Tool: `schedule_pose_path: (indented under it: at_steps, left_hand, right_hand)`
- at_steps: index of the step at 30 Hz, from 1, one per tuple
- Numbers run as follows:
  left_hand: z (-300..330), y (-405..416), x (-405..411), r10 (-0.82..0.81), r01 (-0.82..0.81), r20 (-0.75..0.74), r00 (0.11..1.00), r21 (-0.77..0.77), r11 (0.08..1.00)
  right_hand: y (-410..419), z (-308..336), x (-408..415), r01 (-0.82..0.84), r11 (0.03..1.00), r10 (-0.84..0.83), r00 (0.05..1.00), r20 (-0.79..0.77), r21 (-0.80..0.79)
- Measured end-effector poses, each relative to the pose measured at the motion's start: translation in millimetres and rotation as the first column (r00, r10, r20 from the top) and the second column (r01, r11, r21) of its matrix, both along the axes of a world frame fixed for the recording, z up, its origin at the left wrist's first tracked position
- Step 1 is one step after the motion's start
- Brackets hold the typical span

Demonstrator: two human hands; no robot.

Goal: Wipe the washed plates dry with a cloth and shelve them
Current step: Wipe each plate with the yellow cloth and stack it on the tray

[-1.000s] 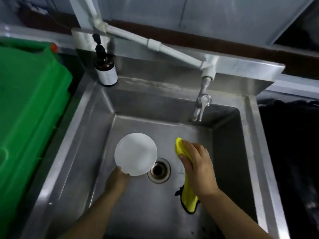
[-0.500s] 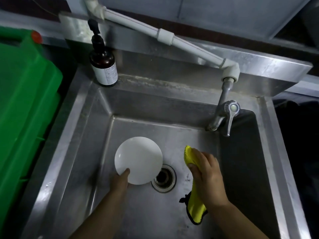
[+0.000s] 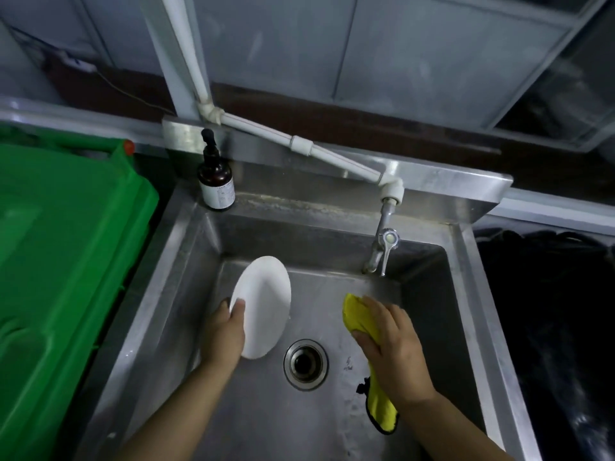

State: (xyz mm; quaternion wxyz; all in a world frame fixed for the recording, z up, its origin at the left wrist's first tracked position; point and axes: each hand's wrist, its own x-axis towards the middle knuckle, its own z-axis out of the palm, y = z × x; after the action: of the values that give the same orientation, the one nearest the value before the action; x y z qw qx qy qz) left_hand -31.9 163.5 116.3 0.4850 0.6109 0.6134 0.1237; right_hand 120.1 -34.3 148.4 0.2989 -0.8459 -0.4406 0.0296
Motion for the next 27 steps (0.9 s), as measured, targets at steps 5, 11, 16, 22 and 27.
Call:
schedule_pose_path:
  at_steps: [5,11,16,22,27]
  left_hand:
    - [71,-14,-14,-0.102,0.090,0.040,0.994,0.233,0.968]
    - [168,-55,-28,-0.193,0.147,0.045,0.980,0.489,0.860]
    - [238,-98,-38,-0.208,0.080,0.131,0.969,0.633,0.770]
    - [320,-146,-48,-0.199,-0.067,0.282,0.939,0.713,0.698]
    - [375,-168,-56,-0.170,-0.222,0.486,0.857,0.648,0.729]
  right_hand:
    - [-11,37,-6,-0.097,0.985,0.090,0.994,0.055,0.144]
    - [-31,86,-5,-0.164,0.947,0.161,0.986,0.031,0.275]
    - [-54,147,-1,-0.214,0.902,0.184,0.976,0.114,0.375]
    - [-66,230,-3,-0.303,0.815,0.175,0.941,0.290,0.493]
    - [-67,291,-17,-0.366,0.734,0.167,0.914,0.371,0.572]
